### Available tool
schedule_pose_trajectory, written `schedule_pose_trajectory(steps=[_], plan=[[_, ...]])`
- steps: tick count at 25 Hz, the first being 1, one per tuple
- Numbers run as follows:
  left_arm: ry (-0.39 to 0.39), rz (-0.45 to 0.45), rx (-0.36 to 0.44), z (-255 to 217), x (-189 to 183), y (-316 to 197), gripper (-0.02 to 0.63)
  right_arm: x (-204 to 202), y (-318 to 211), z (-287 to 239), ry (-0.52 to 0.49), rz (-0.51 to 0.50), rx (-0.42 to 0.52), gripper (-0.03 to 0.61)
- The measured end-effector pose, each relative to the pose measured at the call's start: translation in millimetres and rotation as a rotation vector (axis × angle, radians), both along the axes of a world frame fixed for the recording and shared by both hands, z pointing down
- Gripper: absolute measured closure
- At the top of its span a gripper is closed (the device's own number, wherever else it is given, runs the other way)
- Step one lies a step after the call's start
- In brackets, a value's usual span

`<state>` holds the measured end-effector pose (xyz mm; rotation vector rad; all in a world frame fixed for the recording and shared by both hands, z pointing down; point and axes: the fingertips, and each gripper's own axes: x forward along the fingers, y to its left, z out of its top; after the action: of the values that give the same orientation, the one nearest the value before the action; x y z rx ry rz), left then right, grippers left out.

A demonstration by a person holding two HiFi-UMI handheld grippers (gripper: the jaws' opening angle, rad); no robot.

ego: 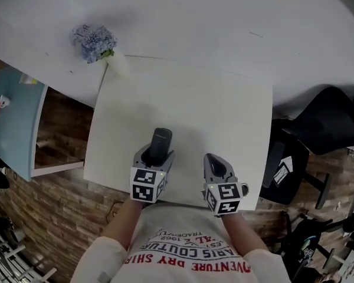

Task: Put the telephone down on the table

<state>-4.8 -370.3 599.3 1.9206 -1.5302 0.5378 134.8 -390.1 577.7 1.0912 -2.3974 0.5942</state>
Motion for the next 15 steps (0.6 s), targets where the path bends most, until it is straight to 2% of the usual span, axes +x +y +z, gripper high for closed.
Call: schedule_pose_trajectory(steps=[7, 15], plan=[[-0.012, -0.004, -0.075, 34, 4, -53, 0.319, -1, -33, 18, 0.006, -0.016, -0.034, 0.554], [-0.069, 0.009, -0.195, 81, 6, -88, 0.319, -6, -55, 35, 0.009, -0.023, -0.062, 0.553]])
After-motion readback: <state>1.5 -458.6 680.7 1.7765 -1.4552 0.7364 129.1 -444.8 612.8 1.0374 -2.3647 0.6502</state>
